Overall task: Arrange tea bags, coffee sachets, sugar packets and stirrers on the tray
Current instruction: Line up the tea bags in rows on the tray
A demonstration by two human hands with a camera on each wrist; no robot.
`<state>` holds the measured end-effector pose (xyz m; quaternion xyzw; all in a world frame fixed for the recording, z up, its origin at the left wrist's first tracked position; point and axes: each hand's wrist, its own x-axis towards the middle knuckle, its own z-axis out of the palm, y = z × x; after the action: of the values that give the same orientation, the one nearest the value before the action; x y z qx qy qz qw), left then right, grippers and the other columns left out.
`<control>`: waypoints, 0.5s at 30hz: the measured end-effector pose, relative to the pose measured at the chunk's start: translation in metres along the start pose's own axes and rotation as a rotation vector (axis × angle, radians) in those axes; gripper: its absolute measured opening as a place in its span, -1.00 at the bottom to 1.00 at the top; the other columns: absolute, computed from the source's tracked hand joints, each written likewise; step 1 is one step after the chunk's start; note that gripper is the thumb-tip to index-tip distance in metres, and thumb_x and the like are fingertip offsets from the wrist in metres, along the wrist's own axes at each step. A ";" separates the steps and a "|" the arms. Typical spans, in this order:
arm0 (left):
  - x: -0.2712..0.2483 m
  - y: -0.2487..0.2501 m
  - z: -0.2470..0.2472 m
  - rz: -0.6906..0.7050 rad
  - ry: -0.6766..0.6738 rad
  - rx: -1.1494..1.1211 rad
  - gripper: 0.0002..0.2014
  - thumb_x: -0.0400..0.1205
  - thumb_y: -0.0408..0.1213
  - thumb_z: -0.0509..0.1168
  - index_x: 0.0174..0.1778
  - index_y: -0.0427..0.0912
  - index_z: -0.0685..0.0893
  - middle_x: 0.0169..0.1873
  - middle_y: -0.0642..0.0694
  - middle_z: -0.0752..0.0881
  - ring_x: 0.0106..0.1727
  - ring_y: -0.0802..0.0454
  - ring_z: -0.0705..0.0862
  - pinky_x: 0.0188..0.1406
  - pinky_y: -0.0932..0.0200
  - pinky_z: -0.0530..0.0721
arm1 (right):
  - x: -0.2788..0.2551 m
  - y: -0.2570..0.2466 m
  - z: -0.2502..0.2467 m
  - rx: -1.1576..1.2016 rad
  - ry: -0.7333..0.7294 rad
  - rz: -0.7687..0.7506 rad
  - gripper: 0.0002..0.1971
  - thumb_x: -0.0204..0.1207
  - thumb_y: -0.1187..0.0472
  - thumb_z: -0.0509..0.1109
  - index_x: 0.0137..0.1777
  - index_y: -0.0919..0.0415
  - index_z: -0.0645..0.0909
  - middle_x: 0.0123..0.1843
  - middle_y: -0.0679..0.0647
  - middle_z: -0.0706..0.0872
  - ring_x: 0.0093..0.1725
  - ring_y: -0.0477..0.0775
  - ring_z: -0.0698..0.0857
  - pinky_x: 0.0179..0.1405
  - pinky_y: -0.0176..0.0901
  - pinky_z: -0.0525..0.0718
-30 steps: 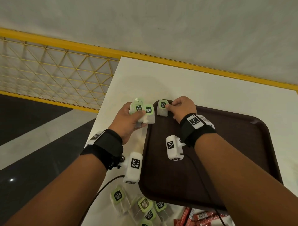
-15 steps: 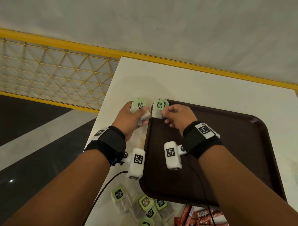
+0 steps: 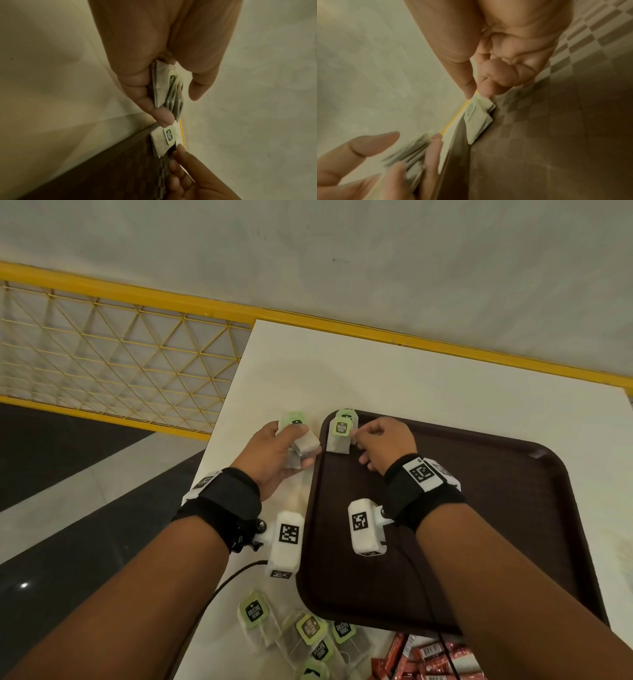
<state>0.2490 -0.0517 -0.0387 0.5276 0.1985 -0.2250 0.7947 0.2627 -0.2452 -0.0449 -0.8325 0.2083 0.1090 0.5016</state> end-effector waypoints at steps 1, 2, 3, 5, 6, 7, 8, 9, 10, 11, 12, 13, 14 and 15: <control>0.000 0.001 0.000 -0.021 -0.011 -0.023 -0.67 0.71 -0.31 0.27 0.38 -0.29 0.47 0.21 -0.33 0.71 0.10 -0.15 0.81 -0.16 0.14 0.80 | -0.002 -0.001 0.000 0.001 0.011 -0.025 -0.81 0.56 0.04 0.45 -0.01 0.16 0.64 -0.22 0.12 0.76 -0.46 -0.04 0.66 -0.46 -0.17 0.63; 0.000 0.002 0.001 -0.033 -0.025 -0.037 -0.67 0.71 -0.36 0.22 0.39 -0.31 0.46 0.22 -0.35 0.71 0.11 -0.17 0.81 -0.19 0.15 0.80 | -0.004 -0.003 0.000 0.001 0.013 -0.058 -0.80 0.57 0.03 0.43 -0.01 0.16 0.65 -0.21 0.11 0.76 -0.47 -0.06 0.65 -0.44 -0.17 0.63; 0.000 0.002 0.001 -0.036 -0.042 -0.038 -0.67 0.71 -0.41 0.19 0.40 -0.32 0.46 0.22 -0.35 0.71 0.12 -0.18 0.81 -0.20 0.16 0.79 | -0.006 -0.006 0.000 0.006 0.003 -0.093 -0.80 0.57 0.03 0.43 -0.01 0.17 0.67 -0.19 0.10 0.76 -0.48 -0.08 0.65 -0.43 -0.17 0.62; -0.001 0.001 0.003 -0.017 -0.084 0.003 -0.66 0.70 -0.46 0.20 0.41 -0.29 0.48 0.22 -0.31 0.72 0.13 -0.16 0.80 -0.19 0.18 0.78 | -0.013 -0.013 0.001 0.032 -0.069 -0.140 -0.80 0.57 0.05 0.44 -0.03 0.19 0.70 -0.19 0.13 0.77 -0.44 -0.08 0.64 -0.41 -0.18 0.61; -0.001 0.001 0.004 0.001 -0.103 0.039 -0.66 0.70 -0.47 0.22 0.41 -0.27 0.50 0.22 -0.27 0.74 0.14 -0.14 0.80 -0.18 0.19 0.78 | -0.016 -0.016 0.001 0.036 -0.122 -0.153 -0.81 0.57 0.06 0.45 -0.02 0.19 0.71 -0.19 0.15 0.77 -0.41 -0.07 0.64 -0.41 -0.20 0.62; -0.002 0.001 0.005 0.018 -0.114 0.080 -0.67 0.70 -0.45 0.25 0.40 -0.25 0.52 0.20 -0.25 0.75 0.13 -0.12 0.80 -0.18 0.20 0.78 | -0.019 -0.019 0.002 0.029 -0.175 -0.162 -0.82 0.57 0.07 0.46 -0.01 0.18 0.71 -0.18 0.14 0.78 -0.37 -0.07 0.65 -0.40 -0.22 0.63; -0.002 0.000 0.006 0.033 -0.115 0.119 -0.67 0.69 -0.44 0.28 0.39 -0.24 0.53 0.19 -0.23 0.76 0.10 -0.09 0.81 -0.18 0.20 0.77 | -0.022 -0.021 0.003 0.018 -0.217 -0.168 -0.85 0.57 0.09 0.46 0.00 0.16 0.70 -0.17 0.12 0.78 -0.34 -0.08 0.66 -0.38 -0.24 0.65; -0.002 -0.001 0.007 0.048 -0.107 0.156 -0.66 0.68 -0.43 0.31 0.38 -0.24 0.54 0.17 -0.23 0.76 0.06 -0.06 0.81 -0.18 0.20 0.77 | -0.023 -0.022 0.003 0.013 -0.241 -0.170 -0.90 0.57 0.12 0.47 -0.02 0.12 0.68 -0.16 0.10 0.77 -0.32 -0.08 0.66 -0.35 -0.24 0.66; -0.002 -0.002 0.008 0.066 -0.092 0.191 -0.66 0.67 -0.43 0.33 0.37 -0.25 0.56 0.17 -0.23 0.75 0.03 -0.03 0.81 -0.18 0.20 0.77 | -0.025 -0.021 0.003 0.014 -0.248 -0.168 -0.94 0.56 0.14 0.48 -0.06 0.09 0.66 -0.16 0.09 0.77 -0.31 -0.07 0.67 -0.34 -0.24 0.67; -0.002 -0.003 0.008 0.086 -0.075 0.222 -0.66 0.66 -0.42 0.35 0.36 -0.25 0.56 0.17 -0.23 0.74 0.01 -0.01 0.79 -0.18 0.19 0.77 | -0.025 -0.020 0.003 0.020 -0.244 -0.167 -0.94 0.56 0.17 0.49 -0.08 0.08 0.65 -0.17 0.07 0.76 -0.32 -0.07 0.66 -0.33 -0.23 0.66; -0.002 -0.004 0.007 0.102 -0.058 0.241 -0.66 0.65 -0.41 0.37 0.35 -0.26 0.57 0.17 -0.22 0.74 0.02 -0.01 0.78 -0.17 0.18 0.77 | -0.025 -0.018 0.003 0.018 -0.231 -0.165 -0.94 0.54 0.18 0.50 -0.09 0.10 0.66 -0.19 0.06 0.74 -0.33 -0.08 0.64 -0.32 -0.24 0.65; -0.002 -0.004 0.006 0.110 -0.043 0.244 -0.66 0.65 -0.41 0.37 0.35 -0.26 0.57 0.18 -0.22 0.75 0.04 -0.03 0.78 -0.15 0.16 0.79 | -0.024 -0.015 0.003 0.009 -0.211 -0.160 -0.94 0.53 0.19 0.51 -0.08 0.12 0.68 -0.21 0.03 0.73 -0.33 -0.11 0.62 -0.30 -0.24 0.63; -0.002 -0.005 0.005 0.112 -0.032 0.236 -0.66 0.66 -0.40 0.37 0.35 -0.28 0.56 0.18 -0.22 0.76 0.07 -0.05 0.78 -0.11 0.13 0.81 | -0.024 -0.011 0.003 0.005 -0.187 -0.149 -0.93 0.52 0.20 0.52 -0.08 0.13 0.69 -0.22 0.01 0.72 -0.34 -0.14 0.60 -0.28 -0.25 0.61; -0.002 -0.005 0.004 0.111 -0.021 0.220 -0.66 0.66 -0.39 0.36 0.35 -0.31 0.55 0.18 -0.24 0.76 0.08 -0.08 0.79 -0.05 0.10 0.82 | -0.024 -0.007 0.002 0.017 -0.167 -0.122 -0.94 0.52 0.20 0.52 -0.08 0.14 0.69 -0.23 0.00 0.72 -0.34 -0.15 0.60 -0.28 -0.26 0.61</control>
<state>0.2451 -0.0570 -0.0398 0.6195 0.1348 -0.2066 0.7453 0.2442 -0.2344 -0.0310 -0.8274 0.1157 0.1455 0.5299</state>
